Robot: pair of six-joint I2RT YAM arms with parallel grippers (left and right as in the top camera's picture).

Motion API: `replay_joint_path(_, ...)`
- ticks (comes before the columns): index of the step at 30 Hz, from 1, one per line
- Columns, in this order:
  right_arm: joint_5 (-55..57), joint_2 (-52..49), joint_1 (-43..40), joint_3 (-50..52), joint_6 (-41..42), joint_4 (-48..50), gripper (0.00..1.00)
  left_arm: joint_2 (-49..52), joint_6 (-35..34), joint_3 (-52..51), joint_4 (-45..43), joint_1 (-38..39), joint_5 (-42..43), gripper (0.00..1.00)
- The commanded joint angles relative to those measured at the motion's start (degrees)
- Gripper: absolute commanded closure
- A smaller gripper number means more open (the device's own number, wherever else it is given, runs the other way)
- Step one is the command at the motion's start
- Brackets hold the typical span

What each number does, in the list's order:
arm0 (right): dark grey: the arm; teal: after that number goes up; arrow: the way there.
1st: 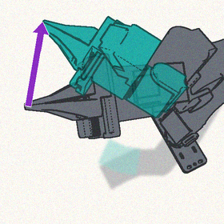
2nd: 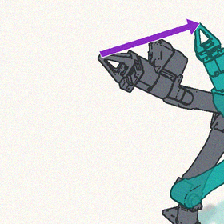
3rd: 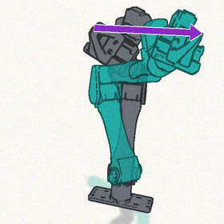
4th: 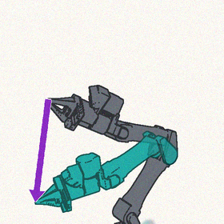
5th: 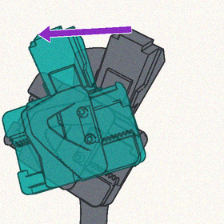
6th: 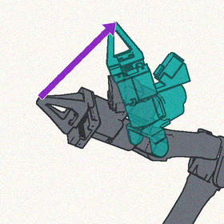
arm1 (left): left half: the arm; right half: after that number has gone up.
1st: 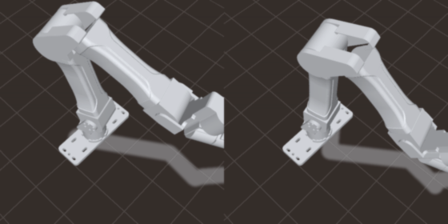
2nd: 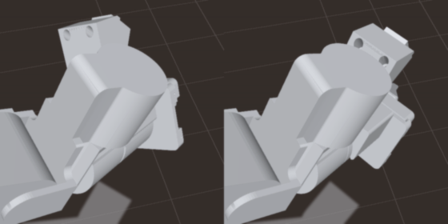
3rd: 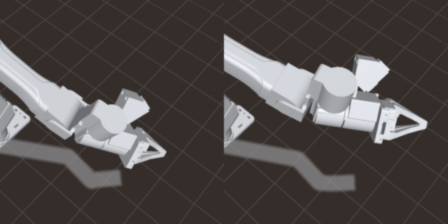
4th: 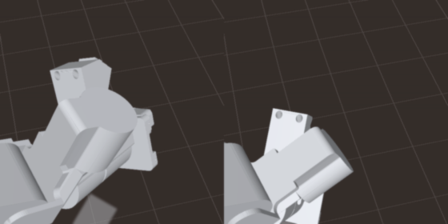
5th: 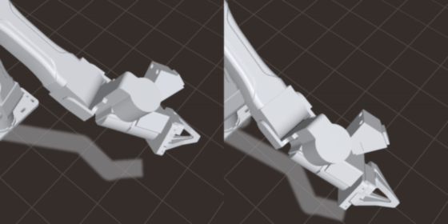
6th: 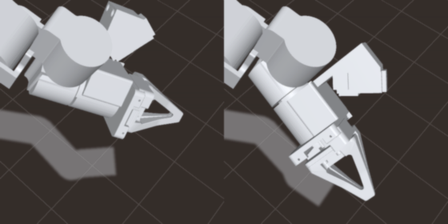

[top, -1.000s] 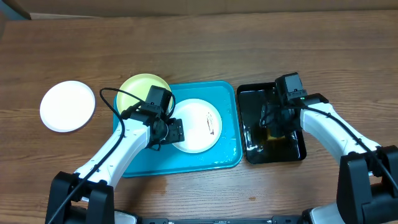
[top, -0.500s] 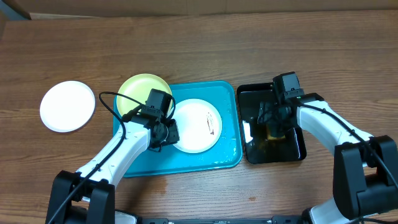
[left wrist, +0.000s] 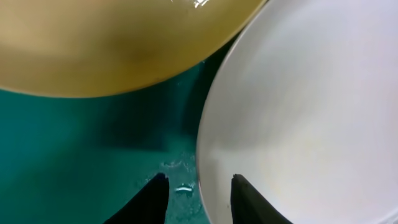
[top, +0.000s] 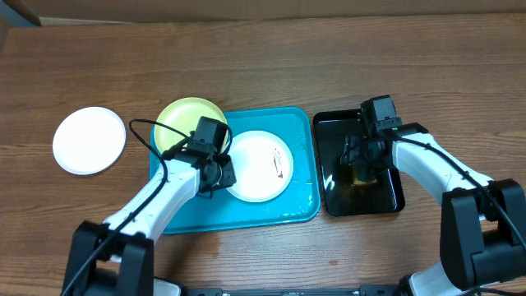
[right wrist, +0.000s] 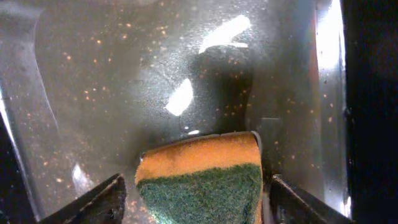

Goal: Clean dirty plates on tray and stack at the side

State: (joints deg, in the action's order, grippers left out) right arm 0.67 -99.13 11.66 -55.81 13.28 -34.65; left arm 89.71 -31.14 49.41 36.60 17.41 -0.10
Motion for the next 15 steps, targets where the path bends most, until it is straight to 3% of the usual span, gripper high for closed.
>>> replay_joint_path(1, 0.70, 0.00, -0.15, 0.24, -0.22, 0.09, 0.19, 4.42, -0.61, -0.59, -1.16, 0.28, -0.26, 0.63)
replay_joint_path(6, 0.70, 0.00, -0.15, 0.24, -0.22, -0.81, 0.15, 5.20, -0.61, -0.44, -1.81, 0.20, 0.83, 0.71)
replay_joint_path(10, 0.72, 0.00, -0.15, 0.26, -0.24, -2.32, 0.15, 5.22, -0.57, -0.44, -1.92, 0.20, 0.85, 0.71)
replay_joint_path(15, 0.70, 0.00, -0.15, 0.26, -0.24, -2.78, 0.25, 5.22, -0.59, -0.44, -1.97, 0.20, 1.16, 0.71)
